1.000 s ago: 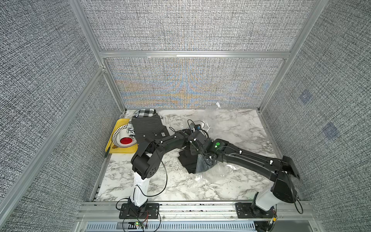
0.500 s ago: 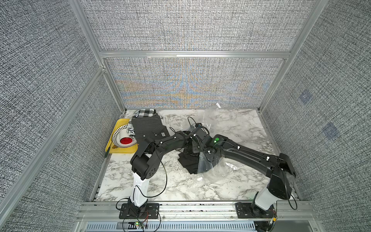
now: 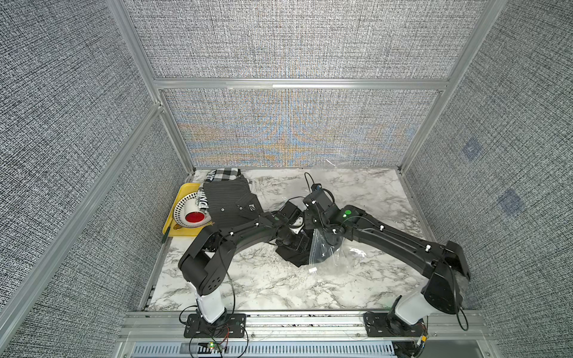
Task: Place the folded shirt into the vacuum bag
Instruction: Place the shirt in the vacuum bag.
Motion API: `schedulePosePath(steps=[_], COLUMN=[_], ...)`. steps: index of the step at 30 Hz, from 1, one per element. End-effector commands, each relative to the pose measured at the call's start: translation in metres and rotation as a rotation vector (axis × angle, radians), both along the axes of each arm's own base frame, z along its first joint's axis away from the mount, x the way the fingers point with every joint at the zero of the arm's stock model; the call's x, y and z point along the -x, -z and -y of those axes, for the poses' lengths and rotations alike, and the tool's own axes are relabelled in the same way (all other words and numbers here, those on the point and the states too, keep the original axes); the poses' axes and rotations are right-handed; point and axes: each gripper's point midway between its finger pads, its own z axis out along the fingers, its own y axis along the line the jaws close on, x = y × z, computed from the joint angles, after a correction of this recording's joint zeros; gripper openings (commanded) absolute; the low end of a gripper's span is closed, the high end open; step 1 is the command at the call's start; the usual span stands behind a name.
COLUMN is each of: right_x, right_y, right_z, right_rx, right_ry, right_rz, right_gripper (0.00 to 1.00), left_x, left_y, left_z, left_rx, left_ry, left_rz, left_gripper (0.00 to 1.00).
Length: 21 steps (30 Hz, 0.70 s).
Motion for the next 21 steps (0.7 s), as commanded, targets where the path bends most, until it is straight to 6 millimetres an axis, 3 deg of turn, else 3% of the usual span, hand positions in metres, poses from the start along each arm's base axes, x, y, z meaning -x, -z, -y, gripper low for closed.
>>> schedulePosePath(steps=[1, 7, 12, 17, 21], right_x=[-0.001, 0.005, 0.013, 0.023, 0.028], right_y=[0.003, 0.022, 0.030, 0.032, 0.024], right_z=[0.001, -0.008, -0.015, -0.024, -0.028], right_rx=[-0.002, -0.014, -0.011, -0.032, -0.063], right_ry=[-0.004, -0.037, -0.071, -0.121, -0.156], right_rz=[-0.002, -0.040, -0.056, -0.075, -0.081], right_gripper=[0.00, 0.00, 0.00, 0.00, 0.00], left_x=[-0.012, -0.014, -0.049, -0.079, -0.100], left_y=[-0.022, -0.056, -0.066, -0.076, -0.068], left_z=[-0.002, -0.017, -0.068, -0.088, -0.088], left_rx=[0.056, 0.110, 0.004, 0.030, 0.044], left_ry=[-0.028, -0.084, -0.344, -0.517, -0.550], left_rz=[0.136, 0.259, 0.338, 0.325, 0.256], left_gripper=[0.83, 0.84, 0.84, 0.86, 0.86])
